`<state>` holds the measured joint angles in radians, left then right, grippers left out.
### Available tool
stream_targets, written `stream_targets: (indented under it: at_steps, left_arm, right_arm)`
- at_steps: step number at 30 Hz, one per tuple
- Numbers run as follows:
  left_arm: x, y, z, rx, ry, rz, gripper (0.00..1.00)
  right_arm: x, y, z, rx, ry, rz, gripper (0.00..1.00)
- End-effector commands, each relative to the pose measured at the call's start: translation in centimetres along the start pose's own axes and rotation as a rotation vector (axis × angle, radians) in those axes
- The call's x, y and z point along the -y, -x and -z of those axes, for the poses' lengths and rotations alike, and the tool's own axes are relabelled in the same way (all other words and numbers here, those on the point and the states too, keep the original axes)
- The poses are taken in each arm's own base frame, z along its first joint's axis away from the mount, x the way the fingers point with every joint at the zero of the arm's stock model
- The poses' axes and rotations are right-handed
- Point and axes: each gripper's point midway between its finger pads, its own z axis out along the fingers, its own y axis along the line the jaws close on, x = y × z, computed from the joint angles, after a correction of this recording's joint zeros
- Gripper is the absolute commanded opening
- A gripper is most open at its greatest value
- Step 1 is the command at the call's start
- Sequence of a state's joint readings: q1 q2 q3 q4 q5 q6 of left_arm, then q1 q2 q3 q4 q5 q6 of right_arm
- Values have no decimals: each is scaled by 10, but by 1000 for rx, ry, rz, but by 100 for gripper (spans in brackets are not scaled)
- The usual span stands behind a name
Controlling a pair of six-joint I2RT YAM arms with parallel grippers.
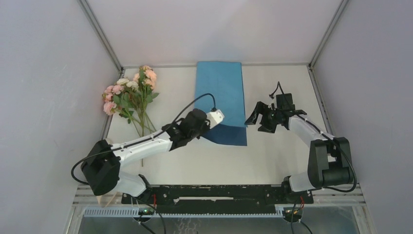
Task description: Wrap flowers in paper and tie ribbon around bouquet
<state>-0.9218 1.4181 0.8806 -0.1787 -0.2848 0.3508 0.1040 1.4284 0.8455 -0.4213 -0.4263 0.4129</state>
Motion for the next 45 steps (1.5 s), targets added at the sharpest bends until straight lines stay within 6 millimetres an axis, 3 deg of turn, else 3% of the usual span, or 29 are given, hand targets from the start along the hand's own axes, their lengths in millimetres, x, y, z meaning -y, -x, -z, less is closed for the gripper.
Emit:
stream_targets:
  at_steps: [1, 9, 12, 14, 15, 19, 20, 21, 23, 26, 30, 33, 36, 37, 39, 40, 41, 43, 45]
  left_arm:
    - [-7, 13, 6, 84, -49, 146, 0]
    - [1, 2, 3, 76, -72, 146, 0]
    - [-1, 3, 3, 80, -67, 144, 0]
    - [0, 2, 4, 78, -67, 138, 0]
    - [0, 1, 4, 78, -68, 133, 0]
    - [11, -3, 5, 70, -143, 54, 3]
    - [14, 0, 6, 75, -159, 34, 31]
    - [15, 3, 7, 80, -164, 19, 56]
    - [12, 16, 9, 109, -147, -9, 82]
    - [4, 38, 12, 154, -121, -23, 97]
    - [8, 48, 9, 147, -156, 7, 100]
    - [4, 53, 5, 147, -134, 53, 99]
    - [-15, 57, 2, 151, -56, 108, 90]
    - [-21, 57, 1, 152, -41, 133, 79]
    - [-32, 58, 2, 160, -25, 203, 25]
    - [-37, 58, 3, 166, -22, 242, 9]
    - [-44, 60, 6, 179, -19, 286, 4]
    - [-57, 62, 12, 217, -40, 385, 2]
    - [-79, 58, 19, 253, -46, 519, 2]
  right_arm:
    - [-55, -6, 0, -70, 328, -61, 96]
    - [-87, -17, -24, -134, 427, -159, 99]
    - [-93, -23, -34, -177, 457, -200, 94]
    - [-94, -21, -36, -171, 465, -224, 82]
    - [-95, -19, -36, -164, 468, -227, 71]
    - [-106, -12, -28, -116, 478, -216, 15]
    - [-111, -12, -25, -108, 482, -211, 3]
    - [-116, -13, -22, -102, 490, -206, 0]
    - [-130, -15, -14, -87, 511, -191, 0]
    - [-147, -13, -2, -45, 532, -183, 0]
    - [-164, -10, 15, 18, 548, -176, 0]
    - [-176, -9, 26, 61, 550, -132, 0]
    - [-185, -11, 35, 85, 526, -70, 0]
    - [-187, -11, 38, 97, 517, -45, 0]
    - [-187, -13, 46, 105, 483, 6, 1]
    - [-187, -13, 50, 111, 468, 41, 9]
    - [-191, -9, 57, 128, 459, 78, 21]
    - [-186, -4, 65, 155, 407, 141, 48]
    - [-171, 8, 73, 211, 334, 169, 65]
